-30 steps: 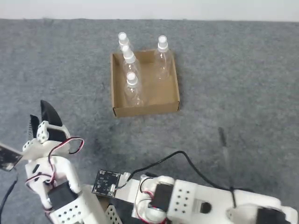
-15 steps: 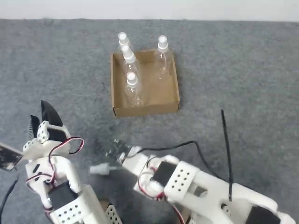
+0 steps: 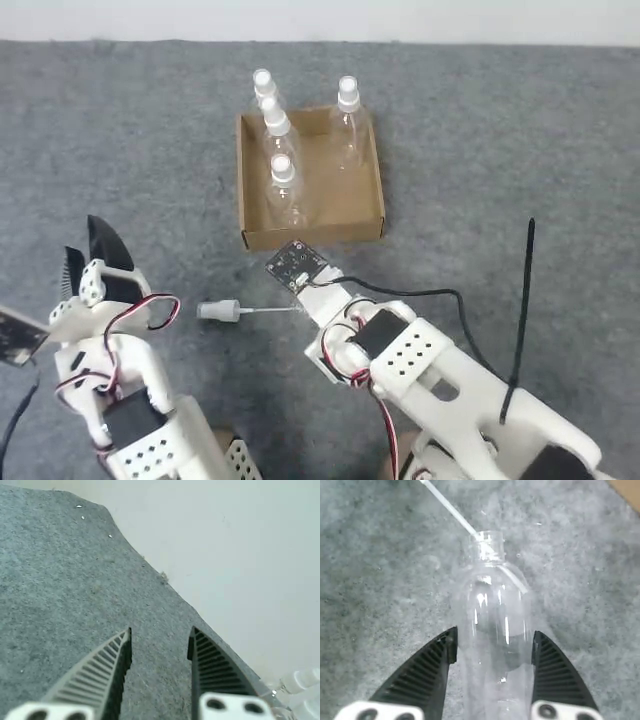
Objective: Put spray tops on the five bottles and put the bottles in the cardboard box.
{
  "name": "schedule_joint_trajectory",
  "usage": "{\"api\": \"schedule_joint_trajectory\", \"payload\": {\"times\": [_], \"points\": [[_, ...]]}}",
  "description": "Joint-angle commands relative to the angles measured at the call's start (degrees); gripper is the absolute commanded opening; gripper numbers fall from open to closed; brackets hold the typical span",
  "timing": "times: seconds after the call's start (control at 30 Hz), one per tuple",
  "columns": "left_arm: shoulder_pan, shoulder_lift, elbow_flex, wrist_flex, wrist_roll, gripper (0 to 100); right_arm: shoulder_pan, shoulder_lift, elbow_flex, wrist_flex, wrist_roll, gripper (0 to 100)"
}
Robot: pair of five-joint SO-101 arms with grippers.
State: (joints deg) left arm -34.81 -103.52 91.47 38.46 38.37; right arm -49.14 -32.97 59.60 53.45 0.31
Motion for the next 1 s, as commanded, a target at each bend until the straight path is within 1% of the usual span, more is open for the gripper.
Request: {"api": "schedule_joint_trajectory", "payload": {"times": [0.0, 0.2, 0.3, 0.43, 0.53, 0.73, 0.97], "points": [[-0.2, -1.0, -0.6, -1.8, 0.2, 17, 1.1, -0.2, -4.5, 0.0, 1.0, 17.1], [-0.2, -1.0, -0.6, -1.8, 0.2, 17, 1.1, 0.3, -6.8, 0.1, 1.1, 17.1], [-0.2, -1.0, -0.6, -1.8, 0.2, 17, 1.2, 0.4, -9.9, 3.8, 2.8, 18.2], [-0.2, -1.0, -0.6, -1.8, 0.2, 17, 1.2, 0.4, -14.2, 9.6, 4.2, 28.2], [-0.2, -1.0, -0.6, -1.8, 0.2, 17, 1.1, 0.4, -15.0, 10.5, 4.3, 33.0], [-0.1, -1.0, -0.6, -1.8, 0.2, 17, 1.1, 2.2, -15.4, 10.3, 6.9, 32.9], [-0.1, -1.0, -0.6, -1.8, 0.2, 17, -1.5, 15.8, -22.5, 10.9, 7.1, 32.9]]}}
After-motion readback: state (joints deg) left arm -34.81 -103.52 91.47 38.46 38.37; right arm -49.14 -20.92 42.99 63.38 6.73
